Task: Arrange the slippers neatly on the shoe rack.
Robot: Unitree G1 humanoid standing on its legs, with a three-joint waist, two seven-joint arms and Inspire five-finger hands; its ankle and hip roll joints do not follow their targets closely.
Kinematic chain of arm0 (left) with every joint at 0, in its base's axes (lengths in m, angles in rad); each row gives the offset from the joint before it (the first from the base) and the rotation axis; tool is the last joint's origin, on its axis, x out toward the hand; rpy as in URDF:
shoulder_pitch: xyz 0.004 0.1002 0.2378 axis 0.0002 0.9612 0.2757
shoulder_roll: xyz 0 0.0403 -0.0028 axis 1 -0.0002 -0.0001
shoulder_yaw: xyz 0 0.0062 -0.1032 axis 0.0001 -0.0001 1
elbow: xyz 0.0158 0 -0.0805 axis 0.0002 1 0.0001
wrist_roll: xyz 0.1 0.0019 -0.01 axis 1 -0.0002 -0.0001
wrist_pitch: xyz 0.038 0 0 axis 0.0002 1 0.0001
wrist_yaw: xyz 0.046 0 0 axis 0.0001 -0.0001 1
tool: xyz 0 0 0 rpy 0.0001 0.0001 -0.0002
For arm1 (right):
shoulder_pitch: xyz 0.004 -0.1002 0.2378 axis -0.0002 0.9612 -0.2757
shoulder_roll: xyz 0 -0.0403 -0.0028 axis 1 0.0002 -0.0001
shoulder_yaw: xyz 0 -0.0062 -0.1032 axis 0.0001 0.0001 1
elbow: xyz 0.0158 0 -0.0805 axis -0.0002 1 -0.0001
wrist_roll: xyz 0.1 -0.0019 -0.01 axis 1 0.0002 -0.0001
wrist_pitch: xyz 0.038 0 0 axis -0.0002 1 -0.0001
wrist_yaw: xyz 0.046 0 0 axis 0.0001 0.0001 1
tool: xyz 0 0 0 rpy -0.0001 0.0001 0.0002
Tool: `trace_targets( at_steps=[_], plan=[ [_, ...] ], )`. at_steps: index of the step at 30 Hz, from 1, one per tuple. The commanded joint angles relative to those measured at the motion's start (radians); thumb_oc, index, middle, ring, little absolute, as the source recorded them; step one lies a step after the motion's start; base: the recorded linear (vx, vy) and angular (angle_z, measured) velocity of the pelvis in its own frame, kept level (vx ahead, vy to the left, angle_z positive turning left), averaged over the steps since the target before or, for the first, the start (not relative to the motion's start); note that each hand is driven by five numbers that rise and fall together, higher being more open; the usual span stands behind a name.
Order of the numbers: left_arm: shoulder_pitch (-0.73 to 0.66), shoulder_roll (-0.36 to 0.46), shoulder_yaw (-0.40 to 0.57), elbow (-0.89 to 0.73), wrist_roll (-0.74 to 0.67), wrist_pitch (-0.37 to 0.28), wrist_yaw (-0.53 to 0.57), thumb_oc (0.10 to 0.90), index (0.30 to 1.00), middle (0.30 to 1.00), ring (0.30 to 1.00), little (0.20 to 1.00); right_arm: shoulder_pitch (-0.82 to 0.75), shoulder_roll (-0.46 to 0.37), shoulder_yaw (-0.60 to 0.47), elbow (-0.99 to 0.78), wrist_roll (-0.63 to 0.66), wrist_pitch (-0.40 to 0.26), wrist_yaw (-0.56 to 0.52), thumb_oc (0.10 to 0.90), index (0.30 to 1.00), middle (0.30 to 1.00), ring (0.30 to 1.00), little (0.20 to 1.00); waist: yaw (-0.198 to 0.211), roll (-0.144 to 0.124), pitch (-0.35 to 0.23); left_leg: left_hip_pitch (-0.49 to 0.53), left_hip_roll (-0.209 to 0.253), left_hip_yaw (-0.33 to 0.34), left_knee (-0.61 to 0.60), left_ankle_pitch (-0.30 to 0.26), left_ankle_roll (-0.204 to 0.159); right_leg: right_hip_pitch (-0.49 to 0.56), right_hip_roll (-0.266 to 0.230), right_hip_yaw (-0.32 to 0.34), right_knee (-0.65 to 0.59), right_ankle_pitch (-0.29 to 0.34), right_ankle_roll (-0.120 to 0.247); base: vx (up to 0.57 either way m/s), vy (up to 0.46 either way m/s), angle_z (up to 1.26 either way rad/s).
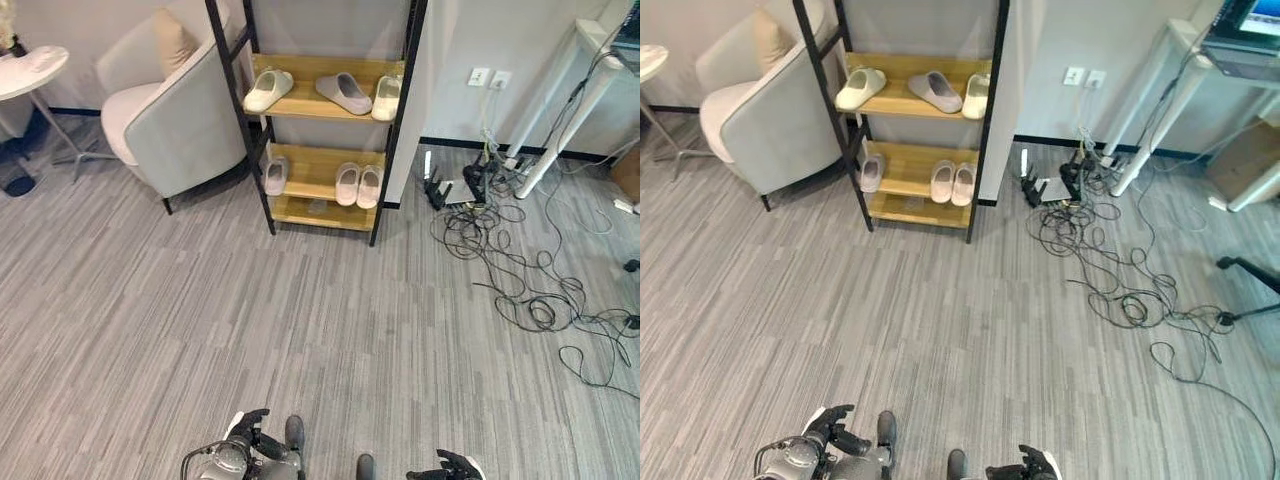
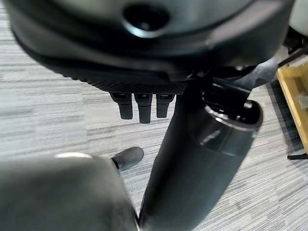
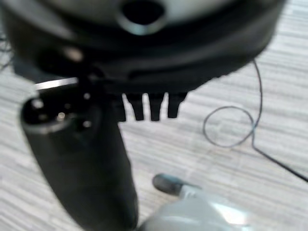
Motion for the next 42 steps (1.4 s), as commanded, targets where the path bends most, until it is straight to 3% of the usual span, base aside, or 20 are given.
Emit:
trace_targets(
  at_steps=[1, 5, 8, 12, 17, 18, 19, 20, 21, 23, 24, 27, 28, 32, 34, 37, 39, 40, 41, 42],
  plan=[
    [0.015, 0.009, -0.010, 0.019, 0.004, -0.020, -0.003, 0.800, 0.900, 0.900, 0.900, 0.900, 0.011, -0.012, 0.016, -0.046, -0.035, -0.013, 0.009, 0.800, 0.900, 0.900, 0.900, 0.900, 0.003, 0.002, -0.010, -0.027, -0.034, -0.045, 0.114, -0.109, -0.010, -0.164, -0.036, -0.021, 0.445, 0.085, 0.089, 0.11, 0.269, -0.45],
    [0.010, 0.017, 0.000, 0.010, -0.012, -0.023, 0.003, 0.800, 0.900, 0.900, 0.900, 0.900, 0.007, -0.009, 0.019, -0.067, -0.033, -0.022, 0.002, 0.800, 0.900, 0.900, 0.900, 0.900, -0.003, 0.027, -0.004, 0.031, -0.033, -0.043, 0.099, -0.141, 0.006, -0.248, -0.055, -0.066, 0.517, 0.096, 0.074, 0.17, 0.101, 0.06],
    [0.011, 0.012, 0.000, 0.017, -0.018, -0.026, -0.002, 0.800, 0.900, 0.900, 0.900, 0.900, 0.003, -0.014, 0.020, -0.069, -0.028, -0.021, 0.007, 0.800, 0.900, 0.900, 0.900, 0.900, -0.012, 0.022, -0.016, 0.080, -0.042, -0.052, 0.069, -0.161, -0.002, -0.263, -0.039, -0.081, 0.361, 0.063, 0.077, 0.32, -0.029, -0.07],
    [0.005, 0.002, 0.002, 0.025, -0.015, -0.031, -0.009, 0.800, 0.900, 0.900, 0.900, 0.900, 0.006, -0.015, 0.026, -0.068, -0.028, -0.019, 0.012, 0.800, 0.900, 0.900, 0.900, 0.900, -0.050, 0.005, -0.010, 0.168, -0.064, -0.087, 0.038, -0.212, -0.016, -0.317, 0.004, -0.067, 0.121, 0.137, 0.108, 0.35, -0.098, -0.10],
    [0.021, -0.012, 0.005, 0.042, 0.004, -0.031, -0.013, 0.800, 0.900, 0.900, 0.900, 0.900, 0.021, -0.010, 0.025, -0.060, -0.021, -0.020, 0.011, 0.800, 0.900, 0.900, 0.900, 0.900, -0.054, 0.001, -0.035, 0.213, -0.045, -0.107, 0.048, -0.253, -0.042, -0.258, 0.016, -0.052, 0.057, 0.152, 0.101, 0.27, -0.114, 0.35],
    [0.019, -0.014, 0.007, 0.044, 0.004, -0.031, -0.013, 0.800, 0.900, 0.900, 0.900, 0.900, 0.020, -0.010, 0.023, -0.058, -0.018, -0.017, 0.011, 0.800, 0.900, 0.900, 0.900, 0.900, -0.050, 0.002, -0.037, 0.206, -0.033, -0.103, 0.074, -0.249, -0.057, -0.241, 0.018, -0.063, 0.053, 0.145, 0.093, 0.34, -0.198, 0.54],
    [0.012, -0.020, 0.001, 0.039, -0.002, -0.034, -0.016, 0.800, 0.900, 0.900, 0.900, 0.900, 0.012, -0.006, 0.026, -0.050, -0.009, -0.021, 0.011, 0.800, 0.900, 0.900, 0.900, 0.900, -0.045, -0.001, -0.030, 0.148, -0.021, -0.094, 0.206, -0.194, -0.091, -0.202, 0.018, -0.068, 0.043, 0.134, 0.076, 0.21, -0.149, 0.21],
    [0.012, -0.020, 0.001, 0.039, -0.003, -0.034, -0.016, 0.800, 0.900, 0.900, 0.900, 0.900, 0.012, -0.006, 0.025, -0.050, -0.009, -0.021, 0.011, 0.800, 0.900, 0.900, 0.900, 0.900, -0.046, -0.001, -0.030, 0.144, -0.021, -0.095, 0.211, -0.196, -0.091, -0.203, 0.018, -0.069, 0.043, 0.134, 0.076, 0.17, -0.149, 0.30],
    [0.004, -0.023, -0.004, 0.032, -0.005, -0.034, -0.017, 0.800, 0.900, 0.900, 0.900, 0.900, 0.005, -0.006, 0.024, -0.049, -0.003, -0.022, 0.010, 0.800, 0.900, 0.900, 0.900, 0.900, -0.043, -0.009, -0.021, 0.090, -0.010, -0.082, 0.306, -0.156, -0.104, -0.185, 0.013, -0.069, 0.039, 0.125, 0.065, 0.11, -0.112, 0.28],
    [-0.011, -0.022, -0.019, 0.020, -0.010, -0.029, -0.013, 0.800, 0.900, 0.900, 0.900, 0.900, -0.008, -0.006, 0.024, -0.044, 0.012, -0.017, 0.003, 0.800, 0.900, 0.900, 0.900, 0.900, -0.031, -0.032, -0.008, -0.025, 0.023, -0.028, 0.491, -0.123, -0.094, -0.140, 0.006, -0.072, 0.040, 0.089, 0.032, 0.29, -0.183, 0.14],
    [-0.009, -0.025, -0.025, 0.022, -0.008, -0.027, -0.014, 0.800, 0.900, 0.900, 0.900, 0.900, -0.009, -0.009, 0.021, -0.039, 0.019, -0.016, 0.002, 0.800, 0.900, 0.900, 0.900, 0.900, -0.026, -0.034, -0.010, -0.050, 0.026, -0.017, 0.496, -0.138, -0.084, -0.123, 0.004, -0.075, 0.038, 0.075, 0.028, 0.34, -0.115, 0.02],
    [-0.005, -0.027, -0.028, 0.027, -0.008, -0.022, -0.017, 0.800, 0.900, 0.900, 0.900, 0.900, -0.008, -0.011, 0.018, -0.039, 0.027, -0.017, 0.002, 0.800, 0.900, 0.900, 0.900, 0.900, -0.015, -0.038, -0.015, -0.077, 0.022, 0.001, 0.442, -0.164, -0.070, -0.090, 0.006, -0.079, 0.031, 0.054, 0.029, 0.24, 0.003, 0.03],
    [0.003, -0.031, -0.031, 0.034, -0.007, -0.021, -0.021, 0.800, 0.900, 0.900, 0.900, 0.900, -0.005, -0.013, 0.017, -0.040, 0.030, -0.020, 0.003, 0.800, 0.900, 0.900, 0.900, 0.900, -0.007, -0.032, -0.024, -0.093, 0.015, 0.007, 0.324, -0.162, -0.063, -0.062, 0.019, -0.085, 0.021, 0.036, 0.033, 0.43, 0.058, 0.07],
    [0.021, -0.026, -0.031, 0.042, 0.001, -0.019, -0.031, 0.800, 0.900, 0.900, 0.900, 0.900, -0.038, -0.037, 0.006, -0.039, 0.038, -0.021, -0.002, 0.800, 0.900, 0.900, 0.900, 0.900, 0.031, -0.007, -0.028, -0.124, 0.017, 0.013, 0.110, -0.023, -0.092, 0.015, 0.055, -0.085, 0.002, -0.011, 0.036, 0.38, 0.088, 0.14],
    [0.039, -0.024, -0.029, 0.035, 0.004, -0.027, -0.038, 0.800, 0.900, 0.900, 0.900, 0.900, -0.030, -0.038, -0.002, -0.059, 0.038, -0.038, -0.002, 0.800, 0.900, 0.900, 0.900, 0.900, 0.048, -0.004, -0.029, -0.162, 0.018, 0.033, 0.084, -0.003, -0.096, 0.054, 0.060, -0.075, 0.003, -0.036, 0.035, 0.37, 0.121, 0.02],
    [0.046, -0.027, -0.023, 0.037, 0.009, -0.027, -0.035, 0.800, 0.900, 0.900, 0.900, 0.900, -0.021, -0.029, -0.001, -0.064, 0.025, -0.041, -0.004, 0.800, 0.900, 0.900, 0.900, 0.900, 0.053, -0.001, -0.038, -0.141, 0.020, 0.037, 0.048, 0.000, -0.092, 0.067, 0.065, -0.066, 0.012, -0.052, 0.036, 0.25, 0.108, -0.05],
    [0.057, -0.028, -0.023, 0.048, 0.024, -0.022, -0.032, 0.800, 0.900, 0.900, 0.900, 0.900, -0.012, -0.016, -0.003, -0.058, 0.009, -0.034, -0.001, 0.800, 0.900, 0.900, 0.900, 0.900, 0.057, -0.013, -0.069, -0.129, 0.001, 0.024, 0.062, -0.002, -0.070, 0.076, 0.037, -0.064, 0.051, -0.065, 0.056, 0.39, 0.184, -0.41],
    [0.057, -0.026, -0.019, 0.053, 0.024, -0.019, -0.033, 0.800, 0.900, 0.900, 0.900, 0.900, -0.010, -0.014, -0.009, -0.053, 0.011, -0.034, 0.007, 0.800, 0.900, 0.900, 0.900, 0.900, 0.056, -0.018, -0.076, -0.111, -0.009, 0.026, 0.056, -0.016, -0.062, 0.065, 0.025, -0.063, 0.091, -0.059, 0.067, 0.21, 0.179, -0.17],
    [0.050, -0.013, -0.010, 0.047, 0.017, -0.021, -0.031, 0.800, 0.900, 0.900, 0.900, 0.900, -0.013, -0.010, -0.010, -0.053, 0.009, -0.034, 0.017, 0.800, 0.900, 0.900, 0.900, 0.900, 0.050, -0.020, -0.069, -0.071, -0.024, 0.023, 0.045, -0.042, -0.041, -0.008, -0.001, -0.058, 0.248, -0.013, 0.096, 0.29, 0.283, -0.06],
    [0.039, 0.003, 0.000, 0.029, 0.000, -0.023, -0.027, 0.800, 0.900, 0.900, 0.900, 0.900, -0.024, -0.007, -0.006, -0.062, 0.012, -0.036, 0.023, 0.800, 0.900, 0.900, 0.900, 0.900, 0.032, -0.008, -0.051, -0.030, -0.022, 0.011, 0.038, -0.062, -0.024, -0.120, -0.014, -0.056, 0.416, 0.086, 0.108, 0.20, 0.218, -0.06]
  ],
)
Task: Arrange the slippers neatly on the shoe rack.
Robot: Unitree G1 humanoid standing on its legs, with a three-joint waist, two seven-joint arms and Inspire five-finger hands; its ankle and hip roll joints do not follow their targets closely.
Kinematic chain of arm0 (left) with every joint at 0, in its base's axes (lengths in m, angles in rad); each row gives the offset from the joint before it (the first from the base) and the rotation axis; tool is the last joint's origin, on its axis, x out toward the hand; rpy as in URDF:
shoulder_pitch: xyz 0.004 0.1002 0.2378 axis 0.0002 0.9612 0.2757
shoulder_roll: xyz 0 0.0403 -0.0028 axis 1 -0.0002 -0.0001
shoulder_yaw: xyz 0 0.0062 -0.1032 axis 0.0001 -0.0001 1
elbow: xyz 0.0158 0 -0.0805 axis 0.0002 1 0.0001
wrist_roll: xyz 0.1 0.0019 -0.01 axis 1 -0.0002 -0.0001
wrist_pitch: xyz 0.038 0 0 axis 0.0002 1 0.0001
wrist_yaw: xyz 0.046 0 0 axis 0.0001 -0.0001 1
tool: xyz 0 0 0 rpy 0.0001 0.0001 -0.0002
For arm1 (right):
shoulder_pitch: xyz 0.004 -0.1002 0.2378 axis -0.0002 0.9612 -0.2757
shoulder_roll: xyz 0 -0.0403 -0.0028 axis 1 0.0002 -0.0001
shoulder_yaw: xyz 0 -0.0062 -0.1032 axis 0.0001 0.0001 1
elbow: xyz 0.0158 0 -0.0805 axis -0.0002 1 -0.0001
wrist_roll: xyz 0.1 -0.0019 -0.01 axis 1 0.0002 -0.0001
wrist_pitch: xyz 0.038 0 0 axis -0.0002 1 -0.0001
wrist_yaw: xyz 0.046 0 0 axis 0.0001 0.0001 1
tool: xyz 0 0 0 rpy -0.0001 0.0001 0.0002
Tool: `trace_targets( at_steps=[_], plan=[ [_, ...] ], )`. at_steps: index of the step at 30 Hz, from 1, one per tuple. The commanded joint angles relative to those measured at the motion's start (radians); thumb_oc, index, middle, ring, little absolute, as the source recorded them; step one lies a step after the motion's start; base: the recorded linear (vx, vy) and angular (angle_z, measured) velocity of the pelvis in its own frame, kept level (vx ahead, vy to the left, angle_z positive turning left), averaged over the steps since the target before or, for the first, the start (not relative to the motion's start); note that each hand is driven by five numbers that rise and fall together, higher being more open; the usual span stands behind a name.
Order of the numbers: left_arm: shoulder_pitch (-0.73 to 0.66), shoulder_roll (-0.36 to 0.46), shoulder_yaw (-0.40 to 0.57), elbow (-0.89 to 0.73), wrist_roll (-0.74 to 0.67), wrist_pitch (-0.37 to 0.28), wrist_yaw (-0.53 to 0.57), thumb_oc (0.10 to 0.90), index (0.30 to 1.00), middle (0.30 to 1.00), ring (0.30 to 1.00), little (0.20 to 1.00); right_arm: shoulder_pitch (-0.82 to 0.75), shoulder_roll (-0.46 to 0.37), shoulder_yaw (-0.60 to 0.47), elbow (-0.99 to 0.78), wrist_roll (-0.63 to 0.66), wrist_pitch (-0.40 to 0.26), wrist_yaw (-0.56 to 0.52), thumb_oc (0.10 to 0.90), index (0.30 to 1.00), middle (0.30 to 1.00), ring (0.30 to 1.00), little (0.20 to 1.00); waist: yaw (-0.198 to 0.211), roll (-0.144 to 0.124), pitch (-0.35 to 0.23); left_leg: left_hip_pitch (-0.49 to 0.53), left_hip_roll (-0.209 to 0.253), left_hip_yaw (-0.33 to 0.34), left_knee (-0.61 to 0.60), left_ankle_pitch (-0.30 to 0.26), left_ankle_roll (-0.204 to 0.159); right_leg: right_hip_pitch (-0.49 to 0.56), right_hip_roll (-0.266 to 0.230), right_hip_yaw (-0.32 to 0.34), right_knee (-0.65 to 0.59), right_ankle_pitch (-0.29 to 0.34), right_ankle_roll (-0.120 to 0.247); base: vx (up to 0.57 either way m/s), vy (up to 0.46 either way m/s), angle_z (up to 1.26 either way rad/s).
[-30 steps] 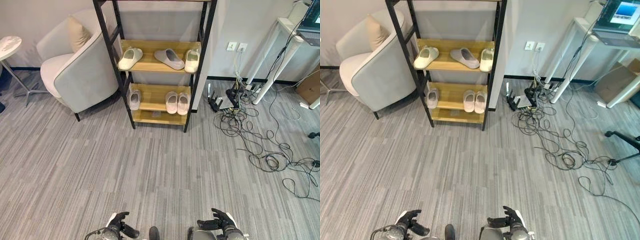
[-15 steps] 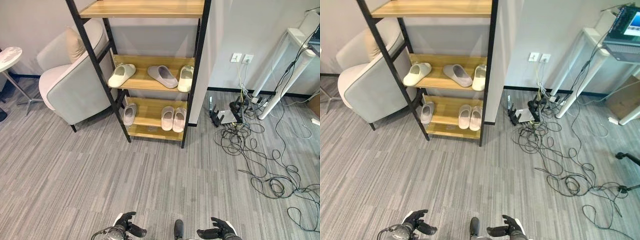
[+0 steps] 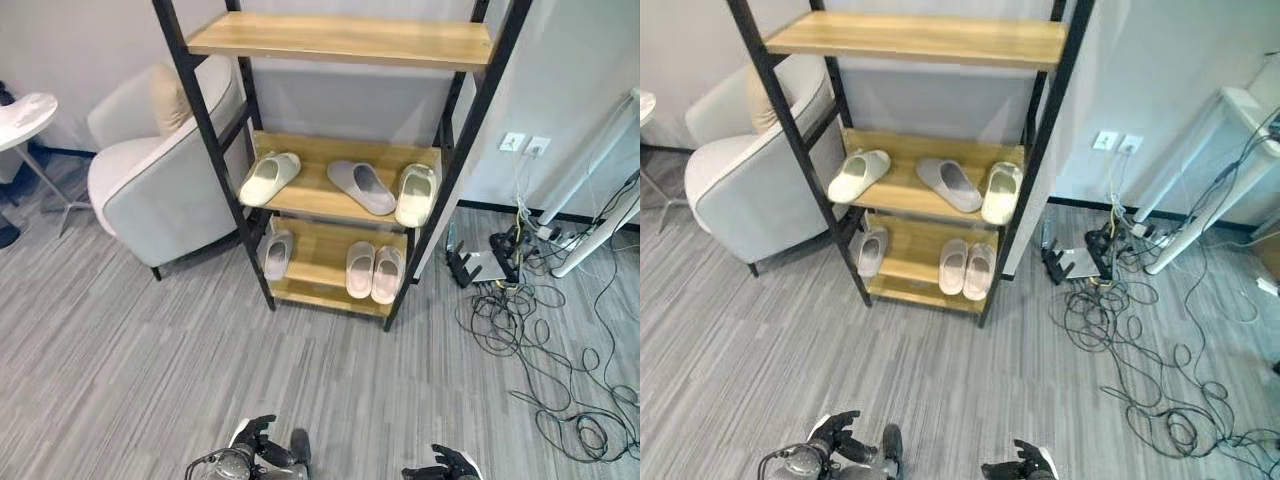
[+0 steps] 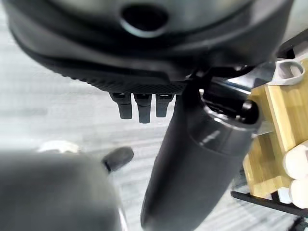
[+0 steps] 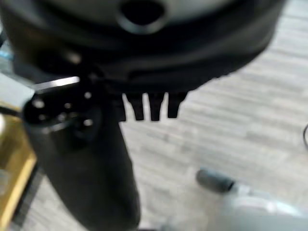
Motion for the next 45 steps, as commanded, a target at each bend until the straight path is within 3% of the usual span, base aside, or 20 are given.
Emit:
trace_targets(
  at_steps=[1, 2, 6, 9, 12, 13, 14, 15, 16, 18, 20, 22, 26, 28, 29, 30, 32, 39, 43, 45],
  plan=[
    [0.030, 0.015, -0.009, 0.012, 0.000, -0.005, 0.013, 0.800, 0.900, 0.900, 0.900, 0.900, -0.023, -0.022, -0.005, -0.039, -0.007, -0.025, 0.009, 0.800, 0.900, 0.900, 0.900, 0.900, 0.009, -0.003, 0.010, -0.023, 0.010, -0.051, 0.069, -0.082, -0.086, -0.182, 0.017, 0.046, 0.279, 0.189, 0.039, 0.23, 0.190, -0.02],
    [0.018, 0.025, -0.005, 0.003, -0.014, -0.009, 0.017, 0.800, 0.900, 0.900, 0.900, 0.900, -0.034, -0.020, 0.002, -0.047, -0.009, -0.027, 0.009, 0.800, 0.900, 0.900, 0.900, 0.900, -0.003, 0.014, 0.024, 0.016, 0.017, -0.053, 0.068, -0.105, -0.077, -0.247, 0.005, 0.018, 0.345, 0.214, 0.027, 0.23, 0.111, 0.22],
    [0.012, 0.026, -0.012, -0.008, -0.029, -0.014, 0.017, 0.800, 0.900, 0.900, 0.900, 0.900, -0.047, -0.018, 0.017, -0.046, -0.012, -0.027, 0.007, 0.800, 0.900, 0.900, 0.900, 0.900, -0.022, 0.028, 0.032, 0.080, 0.011, -0.073, 0.056, -0.135, -0.073, -0.316, 0.029, 0.001, 0.294, 0.173, 0.008, 0.27, 0.055, 0.22],
    [0.005, 0.021, -0.018, 0.002, -0.012, -0.021, 0.007, 0.800, 0.900, 0.900, 0.900, 0.900, -0.054, -0.016, 0.023, -0.054, 0.006, -0.029, 0.018, 0.800, 0.900, 0.900, 0.900, 0.900, -0.057, 0.003, 0.037, 0.163, -0.037, -0.122, 0.041, -0.190, -0.072, -0.371, 0.103, 0.046, 0.036, 0.208, 0.029, 0.39, -0.014, 0.24],
    [0.003, 0.019, -0.017, 0.007, -0.002, -0.024, -0.001, 0.800, 0.900, 0.900, 0.900, 0.900, -0.040, -0.020, 0.029, -0.055, 0.003, -0.029, 0.022, 0.800, 0.900, 0.900, 0.900, 0.900, -0.071, -0.007, 0.039, 0.211, -0.046, -0.156, 0.050, -0.233, -0.075, -0.347, 0.106, 0.044, -0.049, 0.230, 0.037, 0.32, -0.081, 0.19],
    [0.002, 0.024, -0.022, 0.021, -0.001, -0.018, -0.010, 0.800, 0.900, 0.900, 0.900, 0.900, -0.099, -0.059, 0.002, -0.018, 0.036, 0.023, 0.046, 0.800, 0.900, 0.900, 0.900, 0.900, -0.062, -0.020, 0.024, 0.219, -0.045, -0.165, 0.056, -0.248, -0.079, -0.329, 0.101, 0.048, -0.060, 0.236, 0.026, 0.29, -0.144, 0.44],
    [-0.001, 0.024, -0.010, 0.022, -0.004, -0.018, -0.014, 0.800, 0.900, 0.900, 0.900, 0.900, -0.060, -0.064, 0.001, -0.017, 0.032, -0.003, 0.040, 0.800, 0.900, 0.900, 0.900, 0.900, -0.062, -0.023, 0.016, 0.230, -0.040, -0.179, 0.060, -0.257, -0.085, -0.313, 0.104, 0.053, -0.070, 0.239, 0.023, 0.21, -0.108, 0.55],
    [0.000, 0.024, -0.010, 0.022, -0.004, -0.018, -0.014, 0.800, 0.900, 0.900, 0.900, 0.900, -0.059, -0.064, 0.001, -0.017, 0.032, -0.003, 0.040, 0.800, 0.900, 0.900, 0.900, 0.900, -0.062, -0.022, 0.016, 0.231, -0.039, -0.180, 0.061, -0.257, -0.085, -0.312, 0.105, 0.052, -0.071, 0.239, 0.023, 0.27, -0.122, 0.71],
    [0.016, 0.028, 0.000, 0.033, 0.016, -0.024, -0.017, 0.800, 0.900, 0.900, 0.900, 0.900, -0.028, -0.073, -0.004, -0.012, 0.037, -0.020, 0.035, 0.800, 0.900, 0.900, 0.900, 0.900, -0.059, -0.027, 0.000, 0.223, -0.021, -0.155, 0.111, -0.269, -0.116, -0.260, 0.097, 0.029, -0.107, 0.241, 0.016, 0.21, -0.109, 0.46],
    [0.008, 0.028, -0.005, 0.026, 0.022, -0.025, -0.019, 0.800, 0.900, 0.900, 0.900, 0.900, -0.037, -0.074, -0.006, -0.022, 0.055, -0.029, 0.032, 0.800, 0.900, 0.900, 0.900, 0.900, -0.056, -0.042, 0.016, 0.123, 0.004, -0.103, 0.287, -0.222, -0.149, -0.220, 0.078, 0.020, -0.120, 0.231, 0.002, 0.16, -0.118, 0.28],
    [0.004, 0.029, -0.010, 0.022, 0.020, -0.019, -0.017, 0.800, 0.900, 0.900, 0.900, 0.900, -0.043, -0.073, -0.002, -0.027, 0.064, -0.028, 0.030, 0.800, 0.900, 0.900, 0.900, 0.900, -0.051, -0.055, 0.023, 0.047, 0.029, -0.067, 0.411, -0.207, -0.153, -0.200, 0.069, 0.008, -0.121, 0.217, -0.016, 0.07, -0.072, 0.10],
    [0.008, 0.027, -0.014, 0.021, 0.019, -0.018, -0.018, 0.800, 0.900, 0.900, 0.900, 0.900, -0.039, -0.070, 0.003, -0.028, 0.071, -0.025, 0.038, 0.800, 0.900, 0.900, 0.900, 0.900, -0.044, -0.061, 0.024, 0.004, 0.053, -0.039, 0.434, -0.218, -0.139, -0.178, 0.061, -0.001, -0.118, 0.194, -0.023, 0.15, -0.012, 0.01],
    [0.015, 0.023, -0.017, 0.021, 0.016, -0.016, -0.018, 0.800, 0.900, 0.900, 0.900, 0.900, -0.030, -0.063, 0.006, -0.031, 0.073, -0.026, 0.040, 0.800, 0.900, 0.900, 0.900, 0.900, -0.025, -0.062, 0.020, -0.009, 0.076, -0.053, 0.309, -0.210, -0.136, -0.146, 0.060, -0.004, -0.123, 0.166, -0.019, 0.21, 0.072, 0.04],
    [0.011, 0.023, -0.025, 0.022, 0.010, -0.020, -0.018, 0.800, 0.900, 0.900, 0.900, 0.900, -0.028, -0.062, 0.012, -0.035, 0.063, -0.025, 0.041, 0.800, 0.900, 0.900, 0.900, 0.900, -0.003, -0.044, 0.024, -0.034, 0.098, -0.125, 0.162, -0.102, -0.172, -0.121, 0.074, 0.003, -0.129, 0.146, -0.017, 0.19, 0.135, -0.11],
    [0.011, 0.023, -0.025, 0.022, 0.010, -0.020, -0.018, 0.800, 0.900, 0.900, 0.900, 0.900, -0.028, -0.062, 0.012, -0.035, 0.063, -0.025, 0.041, 0.800, 0.900, 0.900, 0.900, 0.900, -0.004, -0.044, 0.026, -0.029, 0.097, -0.126, 0.158, -0.100, -0.172, -0.119, 0.073, 0.002, -0.128, 0.145, -0.016, 0.18, 0.144, -0.27],
    [0.010, 0.023, -0.028, 0.021, 0.003, -0.026, -0.016, 0.800, 0.900, 0.900, 0.900, 0.900, -0.030, -0.064, 0.015, -0.039, 0.058, -0.025, 0.040, 0.800, 0.900, 0.900, 0.900, 0.900, 0.014, -0.034, 0.030, -0.053, 0.094, -0.199, 0.109, -0.061, -0.185, -0.104, 0.079, 0.025, -0.128, 0.134, -0.015, 0.16, 0.144, -0.36],
    [0.018, 0.022, -0.030, 0.031, 0.008, -0.024, -0.020, 0.800, 0.900, 0.900, 0.900, 0.900, -0.031, -0.064, 0.015, -0.047, 0.050, -0.026, 0.043, 0.800, 0.900, 0.900, 0.900, 0.900, 0.013, -0.029, 0.018, -0.028, 0.099, -0.225, 0.062, -0.059, -0.195, -0.090, 0.075, 0.044, -0.129, 0.123, -0.006, 0.16, 0.176, -0.50],
    [0.021, 0.044, -0.036, 0.029, 0.043, -0.025, -0.028, 0.800, 0.900, 0.900, 0.900, 0.900, -0.033, -0.052, 0.022, -0.113, 0.039, -0.033, 0.050, 0.800, 0.900, 0.900, 0.900, 0.900, 0.010, -0.031, -0.012, 0.030, 0.076, -0.167, 0.027, -0.074, -0.166, -0.107, 0.015, 0.078, -0.113, 0.145, 0.031, 0.10, 0.213, -0.54],
    [0.015, 0.067, -0.019, 0.017, 0.041, -0.030, -0.014, 0.800, 0.900, 0.900, 0.900, 0.900, -0.052, -0.047, 0.047, -0.305, 0.041, -0.053, 0.047, 0.800, 0.900, 0.900, 0.900, 0.900, 0.017, -0.038, -0.009, 0.038, 0.055, -0.121, 0.023, -0.095, -0.141, -0.158, -0.021, 0.096, -0.113, 0.188, 0.064, -0.01, 0.167, -0.19],
    [0.018, 0.075, -0.003, 0.005, 0.026, -0.036, -0.005, 0.800, 0.900, 0.900, 0.900, 0.900, -0.061, -0.052, 0.065, -0.412, 0.034, -0.064, 0.044, 0.800, 0.900, 0.900, 0.900, 0.900, 0.031, -0.039, -0.005, 0.040, 0.058, -0.092, 0.020, -0.100, -0.138, -0.179, -0.030, 0.067, -0.111, 0.204, 0.071, -0.05, 0.126, -0.50]
  ],
)
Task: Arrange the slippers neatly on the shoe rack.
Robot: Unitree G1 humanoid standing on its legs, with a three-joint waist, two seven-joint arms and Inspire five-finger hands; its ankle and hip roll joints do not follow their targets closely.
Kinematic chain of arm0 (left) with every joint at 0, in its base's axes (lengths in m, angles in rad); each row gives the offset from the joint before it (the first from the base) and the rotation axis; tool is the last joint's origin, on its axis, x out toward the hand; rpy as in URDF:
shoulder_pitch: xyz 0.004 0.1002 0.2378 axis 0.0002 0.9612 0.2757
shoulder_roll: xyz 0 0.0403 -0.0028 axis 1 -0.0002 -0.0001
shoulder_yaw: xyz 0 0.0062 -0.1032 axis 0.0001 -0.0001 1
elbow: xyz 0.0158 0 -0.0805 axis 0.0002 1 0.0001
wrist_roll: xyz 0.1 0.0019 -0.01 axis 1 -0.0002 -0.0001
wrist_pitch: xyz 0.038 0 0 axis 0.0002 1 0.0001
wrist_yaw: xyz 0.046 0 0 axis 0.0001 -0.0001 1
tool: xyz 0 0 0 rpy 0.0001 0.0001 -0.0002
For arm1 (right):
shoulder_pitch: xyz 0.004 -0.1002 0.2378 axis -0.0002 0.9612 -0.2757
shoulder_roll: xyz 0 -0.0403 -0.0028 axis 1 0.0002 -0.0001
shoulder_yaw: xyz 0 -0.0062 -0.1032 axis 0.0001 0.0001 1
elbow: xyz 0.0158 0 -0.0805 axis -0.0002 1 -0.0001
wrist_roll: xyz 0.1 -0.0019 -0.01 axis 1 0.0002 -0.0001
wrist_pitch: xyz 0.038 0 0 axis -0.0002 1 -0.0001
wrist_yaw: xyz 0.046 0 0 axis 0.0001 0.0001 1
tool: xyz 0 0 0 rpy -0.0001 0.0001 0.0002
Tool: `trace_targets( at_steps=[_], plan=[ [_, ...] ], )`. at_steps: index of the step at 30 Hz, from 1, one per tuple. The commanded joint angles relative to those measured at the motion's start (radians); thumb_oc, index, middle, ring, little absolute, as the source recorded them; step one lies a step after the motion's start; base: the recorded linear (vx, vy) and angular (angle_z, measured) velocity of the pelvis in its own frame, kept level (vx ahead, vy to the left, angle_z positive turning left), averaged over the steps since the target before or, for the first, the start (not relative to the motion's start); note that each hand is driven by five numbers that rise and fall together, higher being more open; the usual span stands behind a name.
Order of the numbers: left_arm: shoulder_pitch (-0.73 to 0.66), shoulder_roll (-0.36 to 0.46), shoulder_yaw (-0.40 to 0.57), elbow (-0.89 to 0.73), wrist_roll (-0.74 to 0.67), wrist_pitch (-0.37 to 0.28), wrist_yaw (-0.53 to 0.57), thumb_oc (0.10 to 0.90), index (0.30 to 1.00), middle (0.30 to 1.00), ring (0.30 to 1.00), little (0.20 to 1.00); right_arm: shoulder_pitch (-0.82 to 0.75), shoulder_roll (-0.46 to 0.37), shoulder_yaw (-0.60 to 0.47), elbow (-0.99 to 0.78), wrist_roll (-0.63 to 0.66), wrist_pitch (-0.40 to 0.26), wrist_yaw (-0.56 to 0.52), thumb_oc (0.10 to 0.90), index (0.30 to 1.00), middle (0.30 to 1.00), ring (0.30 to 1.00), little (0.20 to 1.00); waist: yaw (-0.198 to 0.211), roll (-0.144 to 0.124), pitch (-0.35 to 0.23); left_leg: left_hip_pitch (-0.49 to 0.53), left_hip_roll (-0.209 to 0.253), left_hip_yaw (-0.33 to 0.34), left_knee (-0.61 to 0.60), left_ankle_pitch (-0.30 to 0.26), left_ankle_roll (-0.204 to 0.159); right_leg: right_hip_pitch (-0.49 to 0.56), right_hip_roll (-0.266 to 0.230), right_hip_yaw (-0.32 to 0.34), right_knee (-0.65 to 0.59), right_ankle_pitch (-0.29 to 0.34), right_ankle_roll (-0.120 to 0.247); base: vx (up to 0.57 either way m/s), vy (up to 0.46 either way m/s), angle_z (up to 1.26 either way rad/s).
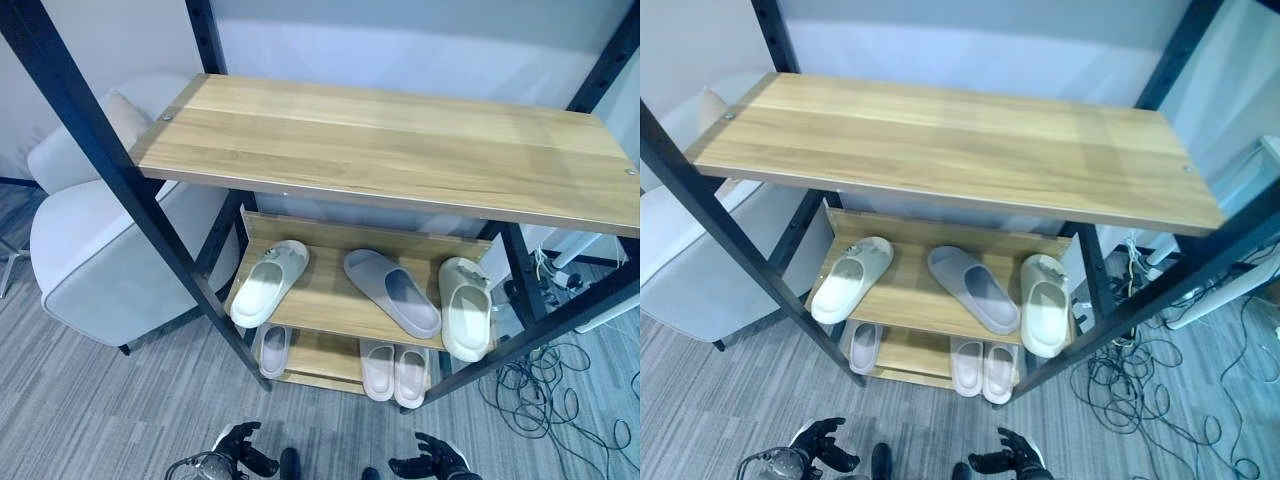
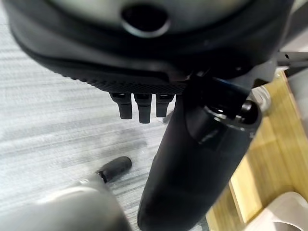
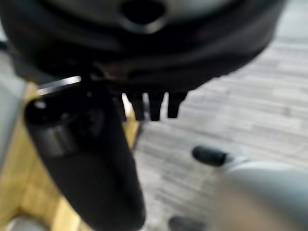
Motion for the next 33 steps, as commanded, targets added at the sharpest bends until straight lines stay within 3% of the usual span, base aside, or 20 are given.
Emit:
trace_targets(
  at_steps=[1, 3, 12, 20, 29, 32, 33],
  plan=[
    [-0.020, -0.005, 0.003, 0.023, 0.005, -0.033, 0.018, 0.800, 0.900, 0.900, 0.900, 0.900, -0.064, -0.040, 0.002, -0.138, -0.009, -0.075, -0.016, 0.800, 0.900, 0.900, 0.900, 0.900, 0.036, -0.010, -0.020, -0.030, 0.022, -0.040, 0.019, -0.049, -0.074, -0.070, -0.037, -0.025, 0.066, 0.005, 0.091, -0.04, 0.095, -0.70],
    [-0.011, 0.000, 0.020, 0.015, -0.006, -0.037, 0.030, 0.800, 0.900, 0.900, 0.900, 0.900, -0.070, -0.045, 0.033, -0.280, -0.012, -0.084, -0.005, 0.800, 0.900, 0.900, 0.900, 0.900, 0.049, -0.013, -0.021, -0.016, 0.022, -0.007, 0.004, -0.052, -0.076, -0.076, -0.050, -0.087, 0.054, 0.027, 0.105, -0.02, 0.074, -0.59],
    [0.008, -0.039, 0.022, 0.014, 0.011, -0.035, 0.053, 0.800, 0.900, 0.900, 0.900, 0.900, -0.053, -0.072, 0.133, -0.621, 0.041, -0.099, 0.073, 0.800, 0.900, 0.900, 0.900, 0.900, 0.058, -0.008, -0.035, 0.001, 0.028, 0.001, 0.002, -0.056, -0.091, -0.052, -0.049, -0.112, 0.012, 0.035, 0.103, 0.00, 0.008, -0.03],
    [0.018, -0.062, -0.010, -0.006, 0.042, -0.032, 0.054, 0.800, 0.900, 0.900, 0.900, 0.900, -0.062, -0.094, 0.215, -0.811, 0.145, -0.094, 0.140, 0.800, 0.900, 0.900, 0.900, 0.900, 0.063, 0.002, -0.044, 0.022, 0.040, -0.012, 0.002, -0.055, -0.107, -0.009, -0.040, -0.137, 0.000, 0.017, 0.091, 0.01, -0.051, 0.07],
    [0.046, -0.065, 0.006, -0.007, 0.054, -0.030, 0.062, 0.800, 0.900, 0.900, 0.900, 0.900, -0.064, -0.149, 0.174, -1.006, 0.161, -0.124, 0.129, 0.800, 0.900, 0.900, 0.900, 0.900, 0.057, 0.016, -0.053, 0.041, 0.049, -0.012, 0.002, -0.056, -0.115, 0.020, -0.033, -0.148, -0.002, 0.004, 0.083, 0.01, -0.029, 0.06],
    [0.060, -0.072, 0.018, -0.005, 0.056, -0.029, 0.061, 0.800, 0.900, 0.900, 0.900, 0.900, -0.063, -0.185, 0.124, -1.092, 0.126, -0.143, 0.109, 0.800, 0.900, 0.900, 0.900, 0.900, 0.053, 0.021, -0.058, 0.047, 0.053, -0.012, 0.002, -0.056, -0.116, 0.028, -0.032, -0.150, -0.002, 0.000, 0.081, 0.00, -0.006, 0.02],
    [0.072, -0.076, 0.023, -0.005, 0.061, -0.031, 0.057, 0.800, 0.900, 0.900, 0.900, 0.900, -0.074, -0.220, 0.071, -1.158, 0.061, -0.169, 0.079, 0.800, 0.900, 0.900, 0.900, 0.900, 0.050, 0.023, -0.063, 0.050, 0.056, -0.011, 0.002, -0.056, -0.118, 0.032, -0.031, -0.152, -0.001, -0.003, 0.080, 0.00, 0.000, 0.00]
  ],
)
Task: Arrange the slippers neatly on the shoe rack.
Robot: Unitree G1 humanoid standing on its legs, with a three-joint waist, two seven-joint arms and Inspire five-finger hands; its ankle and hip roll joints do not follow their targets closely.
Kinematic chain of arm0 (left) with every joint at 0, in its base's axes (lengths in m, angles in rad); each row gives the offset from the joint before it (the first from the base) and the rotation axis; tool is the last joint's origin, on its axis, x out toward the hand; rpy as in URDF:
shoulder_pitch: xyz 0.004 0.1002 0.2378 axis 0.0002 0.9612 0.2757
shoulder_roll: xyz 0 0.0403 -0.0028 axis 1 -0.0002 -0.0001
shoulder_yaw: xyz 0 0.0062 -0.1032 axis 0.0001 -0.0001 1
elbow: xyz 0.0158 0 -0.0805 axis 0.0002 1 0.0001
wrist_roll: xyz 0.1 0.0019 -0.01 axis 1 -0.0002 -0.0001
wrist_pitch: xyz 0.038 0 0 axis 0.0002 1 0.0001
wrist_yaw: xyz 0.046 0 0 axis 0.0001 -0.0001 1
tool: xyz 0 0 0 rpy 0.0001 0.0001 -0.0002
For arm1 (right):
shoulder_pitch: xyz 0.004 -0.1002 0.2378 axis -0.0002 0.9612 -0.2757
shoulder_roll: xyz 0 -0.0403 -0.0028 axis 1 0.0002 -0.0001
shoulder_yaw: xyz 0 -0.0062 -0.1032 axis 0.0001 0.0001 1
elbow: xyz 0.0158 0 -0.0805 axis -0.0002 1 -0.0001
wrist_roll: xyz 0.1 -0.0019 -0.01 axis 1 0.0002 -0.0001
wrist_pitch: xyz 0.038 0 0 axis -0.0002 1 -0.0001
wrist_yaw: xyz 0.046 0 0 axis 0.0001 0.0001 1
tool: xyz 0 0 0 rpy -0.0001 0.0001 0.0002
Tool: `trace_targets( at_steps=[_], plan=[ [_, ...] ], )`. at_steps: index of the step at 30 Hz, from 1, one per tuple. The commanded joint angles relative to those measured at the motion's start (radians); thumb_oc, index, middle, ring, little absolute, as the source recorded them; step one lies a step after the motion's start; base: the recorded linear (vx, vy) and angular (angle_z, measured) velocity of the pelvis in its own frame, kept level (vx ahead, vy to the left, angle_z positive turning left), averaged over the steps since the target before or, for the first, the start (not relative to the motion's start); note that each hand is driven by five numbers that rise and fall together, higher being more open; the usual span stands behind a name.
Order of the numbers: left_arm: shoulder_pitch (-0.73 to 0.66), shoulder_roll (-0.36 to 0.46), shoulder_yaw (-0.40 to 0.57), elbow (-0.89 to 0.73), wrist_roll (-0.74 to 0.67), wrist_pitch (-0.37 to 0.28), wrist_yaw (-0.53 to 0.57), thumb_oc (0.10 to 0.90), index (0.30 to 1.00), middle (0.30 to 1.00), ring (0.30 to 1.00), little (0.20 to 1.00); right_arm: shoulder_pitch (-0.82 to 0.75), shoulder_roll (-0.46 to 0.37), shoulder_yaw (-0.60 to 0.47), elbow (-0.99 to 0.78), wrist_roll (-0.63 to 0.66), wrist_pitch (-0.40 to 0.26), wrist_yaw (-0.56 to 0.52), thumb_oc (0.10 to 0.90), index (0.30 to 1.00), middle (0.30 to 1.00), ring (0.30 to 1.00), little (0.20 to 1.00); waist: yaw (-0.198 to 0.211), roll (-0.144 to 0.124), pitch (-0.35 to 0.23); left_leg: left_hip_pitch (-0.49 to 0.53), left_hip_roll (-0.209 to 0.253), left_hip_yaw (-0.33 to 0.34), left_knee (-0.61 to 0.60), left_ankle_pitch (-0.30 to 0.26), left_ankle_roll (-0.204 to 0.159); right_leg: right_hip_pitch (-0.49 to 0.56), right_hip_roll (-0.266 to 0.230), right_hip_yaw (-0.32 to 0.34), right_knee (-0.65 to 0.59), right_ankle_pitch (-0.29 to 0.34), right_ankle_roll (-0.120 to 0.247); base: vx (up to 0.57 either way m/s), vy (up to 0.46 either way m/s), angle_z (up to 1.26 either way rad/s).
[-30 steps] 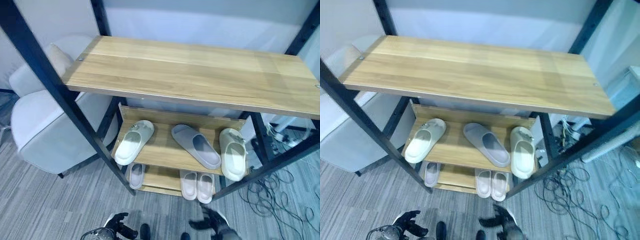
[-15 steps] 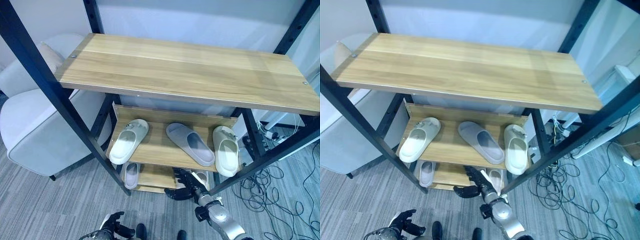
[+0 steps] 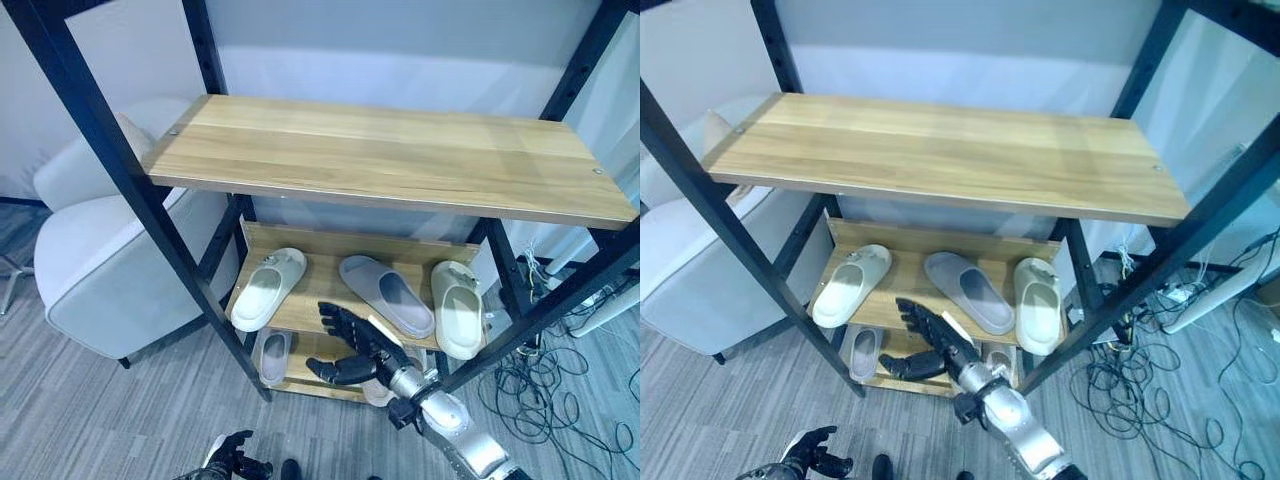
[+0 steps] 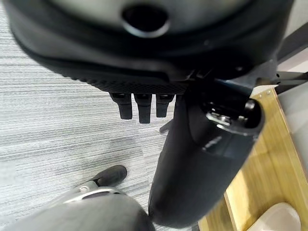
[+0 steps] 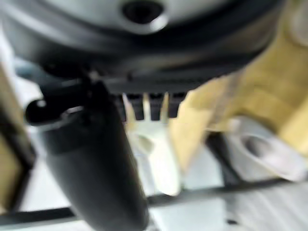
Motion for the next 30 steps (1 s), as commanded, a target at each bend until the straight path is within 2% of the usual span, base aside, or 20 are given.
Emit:
trace_targets(
  at_steps=[1, 3, 5, 6, 7, 8, 10, 16, 17, 18, 23, 30],
  plan=[
    [-0.030, -0.045, -0.055, 0.074, 0.034, -0.029, 0.008, 0.800, 0.900, 0.900, 0.900, 0.900, -0.071, -0.026, -0.089, -0.179, -0.069, -0.137, -0.048, 0.800, 0.900, 0.900, 0.900, 0.900, 0.015, -0.003, -0.035, 0.005, 0.043, -0.033, 0.006, -0.051, -0.088, -0.017, -0.034, -0.038, 0.042, -0.022, 0.077, 0.00, 0.000, 0.00],
    [-0.022, -0.051, -0.055, 0.073, 0.040, -0.029, 0.006, 0.800, 0.900, 0.900, 0.900, 0.900, -0.073, -0.042, -0.125, -0.210, -0.122, -0.151, -0.083, 0.800, 0.900, 0.900, 0.900, 0.900, 0.012, -0.002, -0.039, 0.009, 0.045, -0.032, 0.006, -0.052, -0.089, -0.013, -0.033, -0.039, 0.041, -0.022, 0.076, 0.00, 0.000, 0.00],
    [-0.014, -0.059, -0.057, 0.069, 0.050, -0.032, 0.002, 0.800, 0.900, 0.900, 0.900, 0.900, -0.092, -0.066, -0.164, -0.222, -0.234, -0.159, -0.138, 0.800, 0.900, 0.900, 0.900, 0.900, 0.010, -0.001, -0.042, 0.013, 0.047, -0.032, 0.006, -0.055, -0.089, -0.007, -0.032, -0.042, 0.039, -0.024, 0.077, 0.02, -0.008, 0.00],
    [-0.009, -0.063, -0.058, 0.067, 0.058, -0.034, 0.000, 0.800, 0.900, 0.900, 0.900, 0.900, -0.114, -0.107, -0.201, -0.221, -0.362, -0.160, -0.200, 0.800, 0.900, 0.900, 0.900, 0.900, 0.009, -0.002, -0.045, 0.016, 0.048, -0.032, 0.006, -0.056, -0.089, -0.003, -0.031, -0.044, 0.038, -0.024, 0.077, 0.04, -0.015, 0.01],
    [-0.007, -0.066, -0.059, 0.065, 0.063, -0.035, -0.001, 0.800, 0.900, 0.900, 0.900, 0.900, -0.131, -0.132, -0.216, -0.213, -0.427, -0.157, -0.228, 0.800, 0.900, 0.900, 0.900, 0.900, 0.010, -0.003, -0.046, 0.017, 0.048, -0.032, 0.006, -0.057, -0.089, -0.001, -0.031, -0.045, 0.036, -0.025, 0.077, 0.00, 0.000, 0.00],
    [-0.008, -0.067, -0.059, 0.066, 0.063, -0.035, -0.001, 0.800, 0.900, 0.900, 0.900, 0.900, -0.131, -0.132, -0.215, -0.212, -0.429, -0.157, -0.230, 0.800, 0.900, 0.900, 0.900, 0.900, 0.010, -0.002, -0.045, 0.017, 0.048, -0.032, 0.006, -0.057, -0.089, -0.001, -0.030, -0.045, 0.036, -0.025, 0.077, 0.02, -0.005, 0.04],
    [-0.004, -0.067, -0.067, 0.058, 0.078, -0.041, -0.007, 0.800, 0.900, 0.900, 0.900, 0.900, -0.174, -0.210, -0.253, -0.170, -0.566, -0.143, -0.296, 0.800, 0.900, 0.900, 0.900, 0.900, 0.014, -0.004, -0.047, 0.019, 0.050, -0.033, 0.006, -0.059, -0.088, 0.005, -0.029, -0.048, 0.031, -0.024, 0.078, 0.03, -0.003, 0.04],
    [0.007, -0.063, -0.076, 0.075, 0.095, -0.044, -0.034, 0.800, 0.900, 0.900, 0.900, 0.900, -0.225, -0.364, -0.268, -0.084, -0.689, -0.121, -0.337, 0.800, 0.900, 0.900, 0.900, 0.900, 0.021, -0.012, -0.045, 0.020, 0.052, -0.038, 0.006, -0.062, -0.088, 0.008, -0.028, -0.056, 0.027, -0.023, 0.081, 0.00, 0.000, 0.00],
    [0.007, -0.064, -0.076, 0.075, 0.095, -0.044, -0.034, 0.800, 0.900, 0.900, 0.900, 0.900, -0.226, -0.364, -0.268, -0.083, -0.689, -0.121, -0.337, 0.800, 0.900, 0.900, 0.900, 0.900, 0.021, -0.012, -0.045, 0.020, 0.052, -0.038, 0.006, -0.062, -0.088, 0.008, -0.028, -0.056, 0.027, -0.023, 0.081, 0.00, 0.000, 0.00],
    [0.012, -0.058, -0.079, 0.074, 0.095, -0.046, -0.043, 0.800, 0.900, 0.900, 0.900, 0.900, -0.240, -0.414, -0.260, -0.051, -0.714, -0.113, -0.337, 0.800, 0.900, 0.900, 0.900, 0.900, 0.023, -0.015, -0.043, 0.018, 0.052, -0.038, 0.006, -0.061, -0.088, 0.006, -0.028, -0.060, 0.028, -0.023, 0.083, 0.00, 0.000, 0.00],
    [0.027, -0.049, -0.085, 0.074, 0.094, -0.052, -0.055, 0.800, 0.900, 0.900, 0.900, 0.900, -0.267, -0.521, -0.227, 0.023, -0.783, -0.100, -0.344, 0.800, 0.900, 0.900, 0.900, 0.900, 0.025, -0.022, -0.036, 0.010, 0.053, -0.044, 0.006, -0.060, -0.091, 0.002, -0.027, -0.064, 0.030, -0.024, 0.085, 0.01, 0.003, 0.00],
    [0.039, -0.043, -0.097, 0.072, 0.095, -0.056, -0.060, 0.800, 0.900, 0.900, 0.900, 0.900, -0.274, -0.561, -0.205, 0.137, -0.826, -0.074, -0.367, 0.800, 0.900, 0.900, 0.900, 0.900, 0.031, -0.029, -0.027, -0.014, 0.053, -0.055, 0.006, -0.052, -0.096, -0.014, -0.027, -0.073, 0.025, -0.017, 0.086, 0.00, 0.010, 0.05]
  ],
)
